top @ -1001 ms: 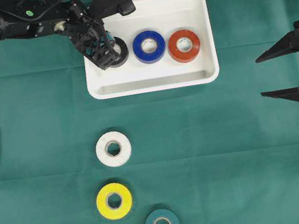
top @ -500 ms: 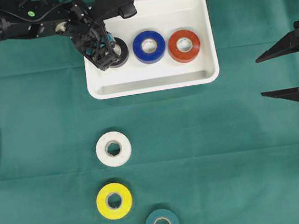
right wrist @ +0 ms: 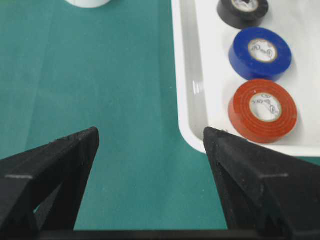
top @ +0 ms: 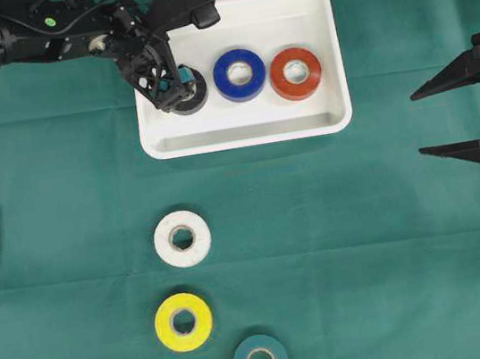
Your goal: Pick up the tape from a random location and place it into the white case.
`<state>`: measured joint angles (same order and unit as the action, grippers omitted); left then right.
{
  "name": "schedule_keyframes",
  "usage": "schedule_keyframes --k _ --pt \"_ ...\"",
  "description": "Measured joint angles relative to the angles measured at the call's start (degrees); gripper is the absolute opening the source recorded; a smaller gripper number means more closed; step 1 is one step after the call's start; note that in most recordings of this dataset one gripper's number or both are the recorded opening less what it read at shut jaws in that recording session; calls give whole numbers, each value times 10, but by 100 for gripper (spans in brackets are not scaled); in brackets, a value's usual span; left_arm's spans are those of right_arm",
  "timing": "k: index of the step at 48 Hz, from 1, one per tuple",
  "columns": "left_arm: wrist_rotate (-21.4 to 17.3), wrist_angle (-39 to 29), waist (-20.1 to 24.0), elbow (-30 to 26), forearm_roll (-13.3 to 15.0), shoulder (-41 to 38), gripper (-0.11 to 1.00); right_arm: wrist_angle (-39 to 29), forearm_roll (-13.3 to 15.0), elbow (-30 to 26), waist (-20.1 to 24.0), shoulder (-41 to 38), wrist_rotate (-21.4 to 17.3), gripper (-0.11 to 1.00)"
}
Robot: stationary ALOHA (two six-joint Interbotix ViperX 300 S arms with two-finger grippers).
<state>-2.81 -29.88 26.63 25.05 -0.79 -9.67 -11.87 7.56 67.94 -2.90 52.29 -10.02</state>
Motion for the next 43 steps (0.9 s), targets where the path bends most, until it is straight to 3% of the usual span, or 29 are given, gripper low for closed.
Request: schedule_keyframes --k 9,25,43 --pt "1 -14 0 -1 0 11 87 0 0 0 0 0 1 84" --pt "0 -60 0 -10 0 104 86 -2 0 -1 0 0 1 84" --pt "0 -60 -22 -1 0 115 86 -2 -1 -4 -2 0 0 84"
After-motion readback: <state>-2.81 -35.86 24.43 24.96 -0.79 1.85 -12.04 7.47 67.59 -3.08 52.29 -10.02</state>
